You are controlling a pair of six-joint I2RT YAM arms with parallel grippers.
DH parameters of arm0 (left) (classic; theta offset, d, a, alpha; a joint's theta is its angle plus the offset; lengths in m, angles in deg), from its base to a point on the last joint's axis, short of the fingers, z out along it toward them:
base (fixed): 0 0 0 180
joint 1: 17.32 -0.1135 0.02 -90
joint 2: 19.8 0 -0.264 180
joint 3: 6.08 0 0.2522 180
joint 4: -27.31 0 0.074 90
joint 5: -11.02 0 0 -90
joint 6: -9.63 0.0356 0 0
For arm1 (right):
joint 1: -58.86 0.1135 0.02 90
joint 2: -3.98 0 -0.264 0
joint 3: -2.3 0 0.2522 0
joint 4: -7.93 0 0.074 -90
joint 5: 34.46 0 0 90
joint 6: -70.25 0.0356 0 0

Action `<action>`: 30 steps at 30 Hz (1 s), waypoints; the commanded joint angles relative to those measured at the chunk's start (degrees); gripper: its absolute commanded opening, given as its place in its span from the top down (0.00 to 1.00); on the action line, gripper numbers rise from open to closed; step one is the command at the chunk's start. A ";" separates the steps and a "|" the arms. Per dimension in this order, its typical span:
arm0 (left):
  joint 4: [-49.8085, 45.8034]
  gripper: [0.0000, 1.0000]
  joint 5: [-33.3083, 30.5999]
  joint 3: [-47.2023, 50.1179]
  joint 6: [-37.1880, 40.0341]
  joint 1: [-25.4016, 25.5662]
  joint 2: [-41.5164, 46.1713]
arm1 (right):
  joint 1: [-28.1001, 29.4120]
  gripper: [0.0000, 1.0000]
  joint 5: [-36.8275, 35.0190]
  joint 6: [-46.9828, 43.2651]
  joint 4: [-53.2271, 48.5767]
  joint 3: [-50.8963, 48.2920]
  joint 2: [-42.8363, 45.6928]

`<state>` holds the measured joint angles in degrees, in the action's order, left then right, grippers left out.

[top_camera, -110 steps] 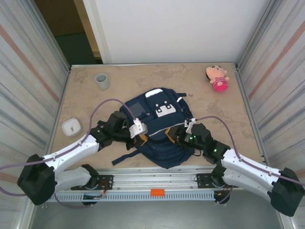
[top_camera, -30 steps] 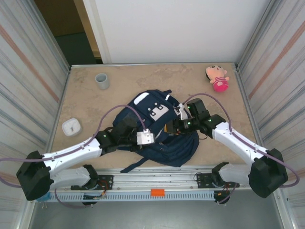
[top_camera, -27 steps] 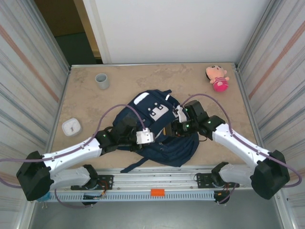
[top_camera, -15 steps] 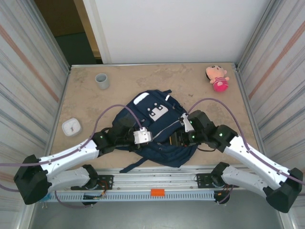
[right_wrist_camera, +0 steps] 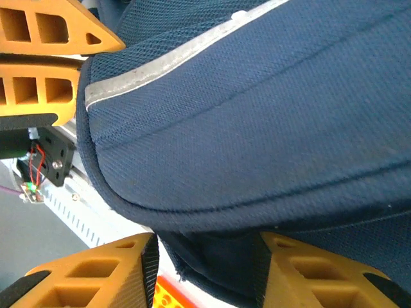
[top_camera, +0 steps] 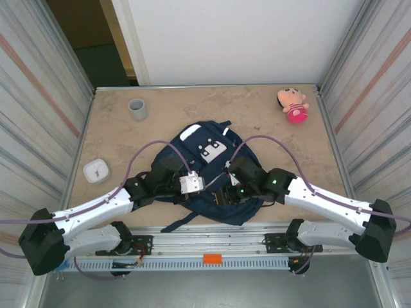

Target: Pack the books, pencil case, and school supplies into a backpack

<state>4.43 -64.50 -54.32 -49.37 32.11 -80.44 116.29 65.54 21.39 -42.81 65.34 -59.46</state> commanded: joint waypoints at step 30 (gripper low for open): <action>-4.90 1.00 -4.18 -1.69 -2.82 -3.95 0.99 | -13.36 1.00 -0.09 -12.11 -17.59 4.98 1.00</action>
<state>3.07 -64.10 -54.63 -49.90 29.50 -80.44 105.14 67.12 12.54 -53.23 69.01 -59.09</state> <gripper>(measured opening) 0.085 0.038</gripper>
